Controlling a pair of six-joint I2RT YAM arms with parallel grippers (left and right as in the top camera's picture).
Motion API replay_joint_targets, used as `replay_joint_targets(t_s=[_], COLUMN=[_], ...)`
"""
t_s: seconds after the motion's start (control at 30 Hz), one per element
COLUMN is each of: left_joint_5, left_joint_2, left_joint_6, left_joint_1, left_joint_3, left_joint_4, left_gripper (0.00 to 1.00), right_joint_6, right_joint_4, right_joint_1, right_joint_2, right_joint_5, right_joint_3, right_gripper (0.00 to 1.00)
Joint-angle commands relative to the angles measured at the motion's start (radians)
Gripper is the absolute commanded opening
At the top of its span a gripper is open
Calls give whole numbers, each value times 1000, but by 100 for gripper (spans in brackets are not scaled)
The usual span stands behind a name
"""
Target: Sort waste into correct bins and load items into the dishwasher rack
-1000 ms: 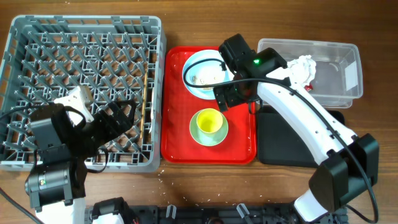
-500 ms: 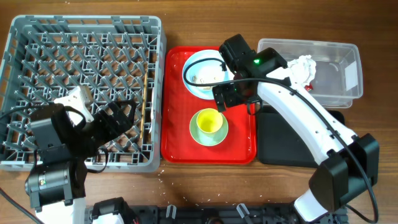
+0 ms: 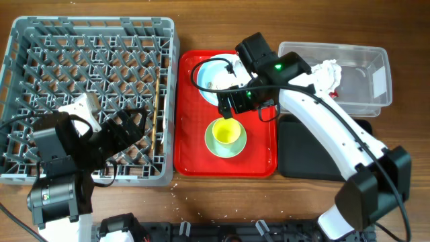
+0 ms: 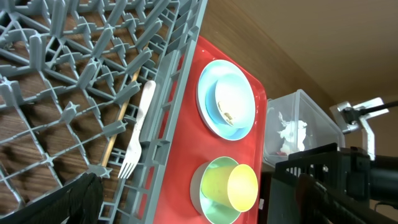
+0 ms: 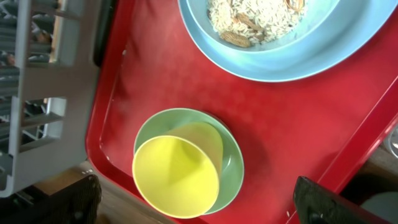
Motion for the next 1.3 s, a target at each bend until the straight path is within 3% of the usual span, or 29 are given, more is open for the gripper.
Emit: replay_joint_targets(t_s=[0.0, 0.07, 0.1, 0.13, 0.23, 0.43, 0.5, 0.57, 0.73, 0.83, 1.27], left_joint_5=[5, 5, 5, 5, 5, 5, 5, 5, 5, 5, 5], left_joint_2=[-5, -5, -5, -5, -5, -5, -5, -5, -5, -5, -5], left_joint_6=[5, 5, 5, 5, 5, 5, 5, 5, 5, 5, 5], left_joint_1=[6, 6, 6, 6, 6, 6, 6, 6, 6, 6, 6], left_joint_3=[0, 0, 0, 0, 0, 0, 0, 0, 0, 0, 0], left_joint_4=[3, 3, 3, 3, 3, 3, 3, 3, 3, 3, 3], left_gripper=[100, 100, 100, 100, 100, 100, 100, 100, 100, 100, 100], right_joint_6=[-23, -25, -25, -25, -21, 97, 176, 222, 248, 247, 264], right_joint_4=[-6, -47, -86, -124, -190, -21, 74, 134, 297, 377, 476], right_joint_1=[0, 0, 0, 1, 46, 223, 286, 314, 322, 322, 321], right_joint_2=[-123, -134, -133, -133, -134, -133, -132, -127, -118, -117, -115], right_joint_5=[-28, -74, -101, -120, -131, -103, 60, 195, 237, 238, 267], right_joint_3=[4, 4, 3, 3, 3, -76, -136, -182, -317, -373, -449], right_gripper=[100, 99, 90, 69, 58, 58, 56, 46, 37, 25, 20])
